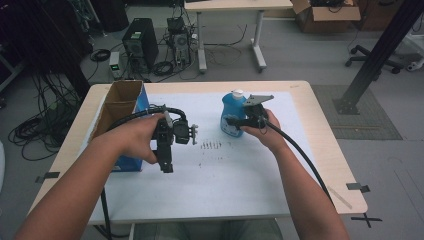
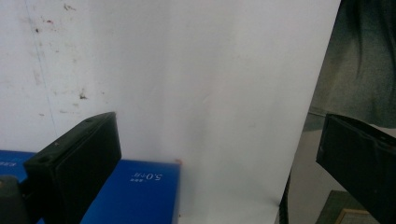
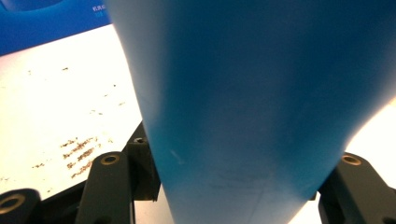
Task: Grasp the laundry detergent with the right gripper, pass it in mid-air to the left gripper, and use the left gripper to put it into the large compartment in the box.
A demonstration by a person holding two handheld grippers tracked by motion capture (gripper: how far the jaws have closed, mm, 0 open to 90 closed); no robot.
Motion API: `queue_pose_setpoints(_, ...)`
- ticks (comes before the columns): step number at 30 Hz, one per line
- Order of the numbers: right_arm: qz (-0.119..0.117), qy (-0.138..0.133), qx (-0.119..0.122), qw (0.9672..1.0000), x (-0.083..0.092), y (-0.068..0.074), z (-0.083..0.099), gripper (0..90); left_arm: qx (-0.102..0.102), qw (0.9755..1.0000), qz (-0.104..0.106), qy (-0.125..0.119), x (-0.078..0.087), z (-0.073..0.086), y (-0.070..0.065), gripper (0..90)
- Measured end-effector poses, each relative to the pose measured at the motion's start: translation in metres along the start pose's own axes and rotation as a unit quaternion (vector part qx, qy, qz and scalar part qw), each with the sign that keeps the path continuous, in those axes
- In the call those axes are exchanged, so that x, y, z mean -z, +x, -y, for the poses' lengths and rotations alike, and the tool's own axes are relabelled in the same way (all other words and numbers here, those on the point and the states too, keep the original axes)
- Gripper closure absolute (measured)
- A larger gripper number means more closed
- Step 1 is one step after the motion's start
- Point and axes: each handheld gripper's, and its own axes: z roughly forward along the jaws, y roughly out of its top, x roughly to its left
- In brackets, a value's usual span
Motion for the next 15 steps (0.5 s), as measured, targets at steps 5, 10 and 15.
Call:
queue_pose_setpoints(5,-0.002,0.001,-0.002,1.0000,0.000,-0.001,0.000,44.4,0.003,1.0000,0.000,-0.001,0.000,0.000,0.000,0.2)
queue_pose_setpoints(10,-0.003,0.005,0.001,1.0000,0.001,0.000,-0.001,45.8,-0.002,1.0000,-0.003,0.000,0.003,-0.002,-0.002,0.2)
queue_pose_setpoints(15,-0.013,0.016,0.020,0.9996,0.005,0.004,-0.005,45.9,-0.006,1.0000,-0.005,-0.005,0.010,-0.006,-0.005,0.2)
